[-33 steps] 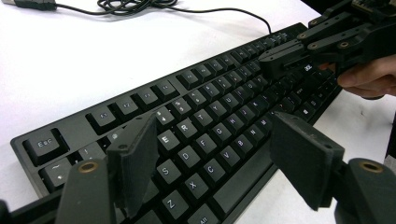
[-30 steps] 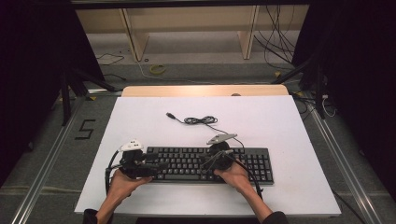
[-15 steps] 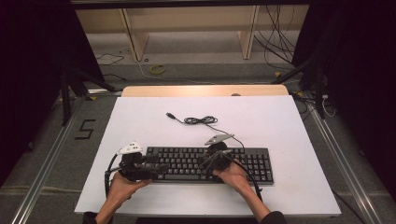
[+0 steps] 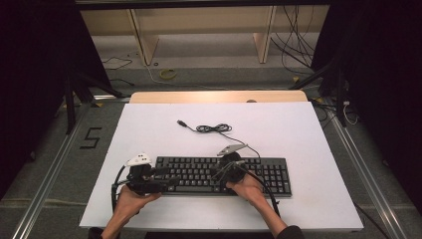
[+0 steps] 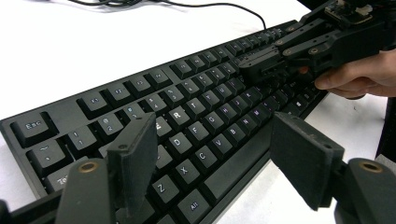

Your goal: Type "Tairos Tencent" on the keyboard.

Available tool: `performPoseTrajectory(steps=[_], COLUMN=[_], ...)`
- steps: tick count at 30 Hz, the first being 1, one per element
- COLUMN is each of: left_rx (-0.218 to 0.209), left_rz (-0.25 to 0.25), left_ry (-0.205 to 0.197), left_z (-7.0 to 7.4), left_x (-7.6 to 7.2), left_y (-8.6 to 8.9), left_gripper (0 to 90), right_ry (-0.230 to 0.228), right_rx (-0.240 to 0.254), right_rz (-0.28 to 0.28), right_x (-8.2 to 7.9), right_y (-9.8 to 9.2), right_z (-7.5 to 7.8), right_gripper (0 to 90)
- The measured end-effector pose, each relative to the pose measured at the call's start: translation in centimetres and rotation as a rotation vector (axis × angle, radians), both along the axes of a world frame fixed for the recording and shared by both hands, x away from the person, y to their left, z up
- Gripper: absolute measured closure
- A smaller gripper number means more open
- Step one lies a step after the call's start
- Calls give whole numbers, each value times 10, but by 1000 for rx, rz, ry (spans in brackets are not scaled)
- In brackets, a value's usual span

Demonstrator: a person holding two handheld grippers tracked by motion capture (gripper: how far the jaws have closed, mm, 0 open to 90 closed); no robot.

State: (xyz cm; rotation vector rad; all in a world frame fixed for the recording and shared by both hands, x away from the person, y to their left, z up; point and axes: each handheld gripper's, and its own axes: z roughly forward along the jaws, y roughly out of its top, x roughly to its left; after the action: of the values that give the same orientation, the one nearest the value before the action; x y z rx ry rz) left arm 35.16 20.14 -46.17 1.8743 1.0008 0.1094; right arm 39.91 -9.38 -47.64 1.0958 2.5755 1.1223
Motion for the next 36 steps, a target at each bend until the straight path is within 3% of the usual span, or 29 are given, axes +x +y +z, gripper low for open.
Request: performPoseTrajectory(steps=[5,16,25,29,36], left_rx=[5,5,16,23,82], left_rz=[2,14,22,24,28], left_ry=[-5,-4,2,6,28], left_z=[0,0,0,0,-2], left_x=[1,3,8,9,16], left_y=[1,2,3,5,3], left_gripper=[319,322,339,393,547], right_ry=[4,-26,-40,-40,-46], right_rx=[-5,101,129,141,151], right_rz=[-5,-18,-7,-6,0], right_x=[0,-5,-12,-15,-20], right_y=[0,-11,-16,-17,-19], right_z=[2,17,24,27,29], right_gripper=[900,858,634,565,469])
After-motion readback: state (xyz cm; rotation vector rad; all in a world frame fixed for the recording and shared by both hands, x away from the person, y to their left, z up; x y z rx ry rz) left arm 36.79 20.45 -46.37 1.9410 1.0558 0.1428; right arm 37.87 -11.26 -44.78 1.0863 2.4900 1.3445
